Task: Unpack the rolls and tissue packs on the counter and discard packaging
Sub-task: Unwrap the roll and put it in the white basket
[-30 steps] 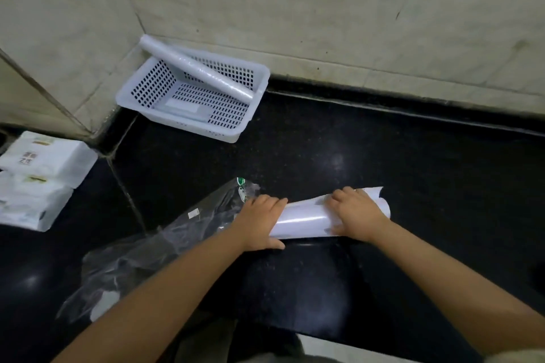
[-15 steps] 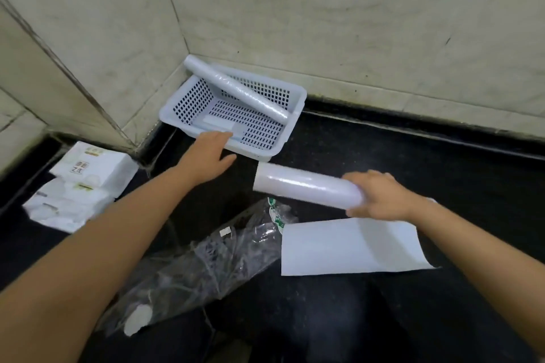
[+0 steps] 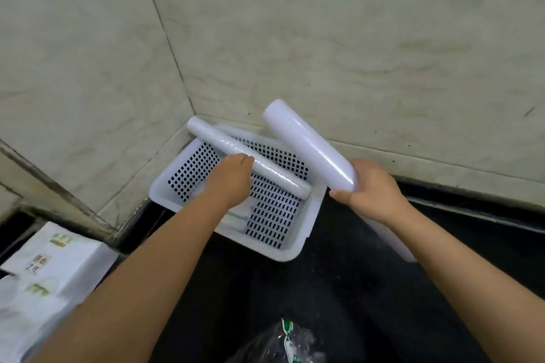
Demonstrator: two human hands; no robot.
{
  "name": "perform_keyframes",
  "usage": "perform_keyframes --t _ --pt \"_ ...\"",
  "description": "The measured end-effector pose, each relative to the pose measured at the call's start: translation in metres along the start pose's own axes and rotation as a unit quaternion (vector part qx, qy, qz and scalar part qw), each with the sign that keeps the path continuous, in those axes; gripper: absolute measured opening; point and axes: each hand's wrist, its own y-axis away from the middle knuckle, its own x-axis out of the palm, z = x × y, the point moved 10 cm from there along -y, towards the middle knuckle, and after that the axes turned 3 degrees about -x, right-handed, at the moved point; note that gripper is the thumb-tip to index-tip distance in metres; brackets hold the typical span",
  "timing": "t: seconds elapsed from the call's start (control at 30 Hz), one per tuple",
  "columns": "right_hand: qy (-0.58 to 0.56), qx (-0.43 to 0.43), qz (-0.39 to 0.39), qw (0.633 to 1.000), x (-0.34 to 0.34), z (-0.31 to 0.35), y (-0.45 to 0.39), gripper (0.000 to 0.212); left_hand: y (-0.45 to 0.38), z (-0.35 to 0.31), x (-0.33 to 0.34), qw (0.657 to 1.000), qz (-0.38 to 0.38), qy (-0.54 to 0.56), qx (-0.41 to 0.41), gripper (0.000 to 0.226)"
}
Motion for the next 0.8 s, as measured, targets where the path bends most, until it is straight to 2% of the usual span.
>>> perform_keyframes --t 0.13,0.27,0.33,0.47,0.53,0.6,0.67,0.8 --pt "-0.053 -0.037 -0.011 0.998 -0.007 0.004 -0.015 0.041 -0.033 0.013 0.018 0.996 -0.015 -0.086 0.005 0.071" --pt "-0.105 -0.073 -0.035 0.991 -0.015 0.017 -0.026 0.037 -0.054 0.017 0.023 0.99 -0.021 -0.138 0.006 0.081" --pt "-0.123 -0.078 -0.058 0.988 -0.022 0.024 -0.031 0.035 -0.05 0.015 0.016 0.986 -0.044 -0.163 0.015 0.073" --pt "-0.197 -0.106 -0.122 0.967 -0.038 0.053 -0.043 0.039 -0.017 0.011 -0.009 0.963 -0.176 -0.188 0.078 0.053" --pt "-0.243 -0.138 -0.135 0.951 -0.041 0.078 -0.052 0.042 -0.002 0.014 -0.008 0.961 -0.194 -0.174 0.093 0.047" --pt "-0.248 -0.17 -0.121 0.946 -0.031 0.102 -0.069 0.045 0.005 0.018 -0.009 0.961 -0.192 -0.172 0.097 0.042" --pt "-0.201 -0.183 -0.084 0.959 -0.006 0.12 -0.09 0.046 0.009 0.022 -0.013 0.965 -0.187 -0.161 0.091 0.041" --pt "-0.076 -0.153 0.055 0.984 0.079 0.118 -0.118 0.05 0.015 0.027 -0.015 0.978 -0.166 -0.108 0.072 0.047"
